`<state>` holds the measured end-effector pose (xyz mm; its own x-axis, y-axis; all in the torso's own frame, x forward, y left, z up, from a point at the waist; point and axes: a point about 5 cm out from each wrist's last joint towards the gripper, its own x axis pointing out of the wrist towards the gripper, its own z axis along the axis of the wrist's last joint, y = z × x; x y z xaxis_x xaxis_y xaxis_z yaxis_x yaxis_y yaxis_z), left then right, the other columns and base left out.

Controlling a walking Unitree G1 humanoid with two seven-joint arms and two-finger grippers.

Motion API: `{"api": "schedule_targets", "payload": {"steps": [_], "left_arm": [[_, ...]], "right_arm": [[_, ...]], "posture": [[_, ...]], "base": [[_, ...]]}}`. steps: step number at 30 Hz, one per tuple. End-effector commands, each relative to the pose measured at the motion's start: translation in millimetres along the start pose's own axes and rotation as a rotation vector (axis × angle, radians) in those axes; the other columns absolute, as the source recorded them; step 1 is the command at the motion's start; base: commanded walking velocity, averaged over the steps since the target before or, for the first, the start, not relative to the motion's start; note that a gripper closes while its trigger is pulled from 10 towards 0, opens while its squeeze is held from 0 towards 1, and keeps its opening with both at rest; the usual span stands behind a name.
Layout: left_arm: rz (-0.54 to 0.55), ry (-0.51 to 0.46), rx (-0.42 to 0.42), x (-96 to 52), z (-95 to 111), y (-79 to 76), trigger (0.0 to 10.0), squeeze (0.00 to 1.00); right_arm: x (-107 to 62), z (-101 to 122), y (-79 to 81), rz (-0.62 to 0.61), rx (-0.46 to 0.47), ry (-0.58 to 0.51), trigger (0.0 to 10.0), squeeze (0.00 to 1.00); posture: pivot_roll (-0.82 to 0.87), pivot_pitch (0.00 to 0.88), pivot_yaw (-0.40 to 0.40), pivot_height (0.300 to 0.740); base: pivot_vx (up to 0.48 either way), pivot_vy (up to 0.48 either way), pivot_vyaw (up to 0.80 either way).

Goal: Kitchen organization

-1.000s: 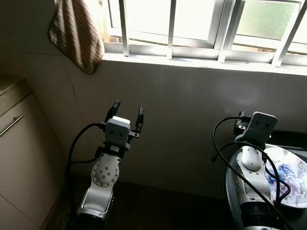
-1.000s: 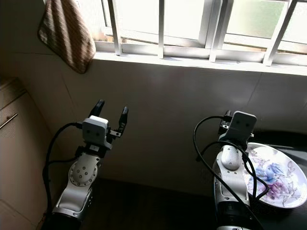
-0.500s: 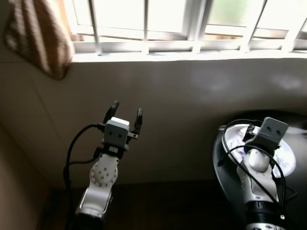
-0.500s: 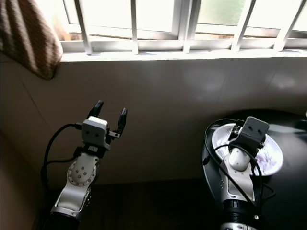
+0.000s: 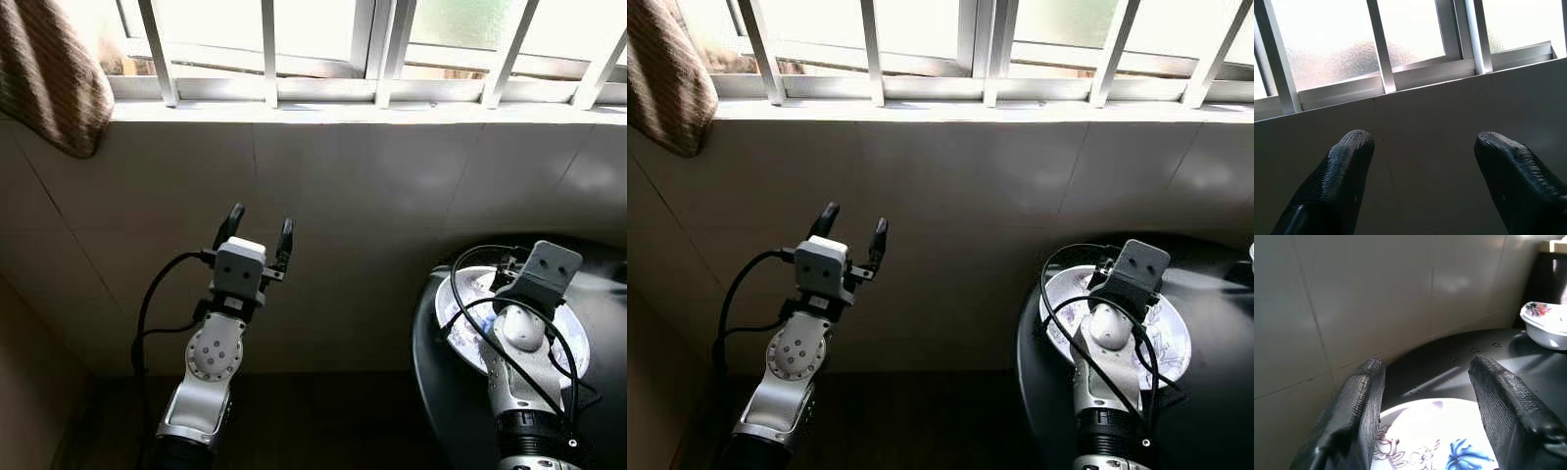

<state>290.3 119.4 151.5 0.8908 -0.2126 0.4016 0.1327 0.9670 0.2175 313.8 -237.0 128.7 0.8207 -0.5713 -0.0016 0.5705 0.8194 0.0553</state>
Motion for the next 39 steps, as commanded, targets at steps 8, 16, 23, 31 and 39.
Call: {"api": "schedule_targets", "payload": {"steps": [8,16,23,31,39], "left_arm": [[0.001,0.015,-0.014,-1.2,-3,0.1,10.0,0.00],[-0.003,0.045,-0.036,-1.1,-6,0.2,10.0,0.00],[0.017,0.021,-0.024,-2.5,-4,3.4,10.0,0.00],[0.010,0.054,-0.049,-2.5,-7,2.3,10.0,0.00],[0.023,0.020,-0.004,-2.5,-4,5.7,10.0,0.00]], "right_arm": [[-7.4,-2,21.2,0.167,-0.090,-0.021,10.0,0.00],[-18.6,-11,40.0,0.330,-0.162,0.001,10.0,0.00],[-21.4,-16,43.7,0.367,-0.092,0.058,10.0,0.00],[-20.7,-13,43.1,0.385,-0.119,0.030,10.0,0.00],[-22.2,-11,45.7,0.404,-0.149,0.005,10.0,0.00]], "posture": [[0.02,0.000,-0.032,0.740],[0.02,0.000,-0.034,0.740],[0.02,0.000,-0.035,0.740],[0.02,0.000,-0.037,0.740],[0.02,0.000,-0.036,0.740]], "base": [[0.000,0.041,0.00],[0.000,0.393,0.00],[0.000,0.343,-0.46],[0.000,0.166,-0.80],[0.000,0.240,-0.80]]}}
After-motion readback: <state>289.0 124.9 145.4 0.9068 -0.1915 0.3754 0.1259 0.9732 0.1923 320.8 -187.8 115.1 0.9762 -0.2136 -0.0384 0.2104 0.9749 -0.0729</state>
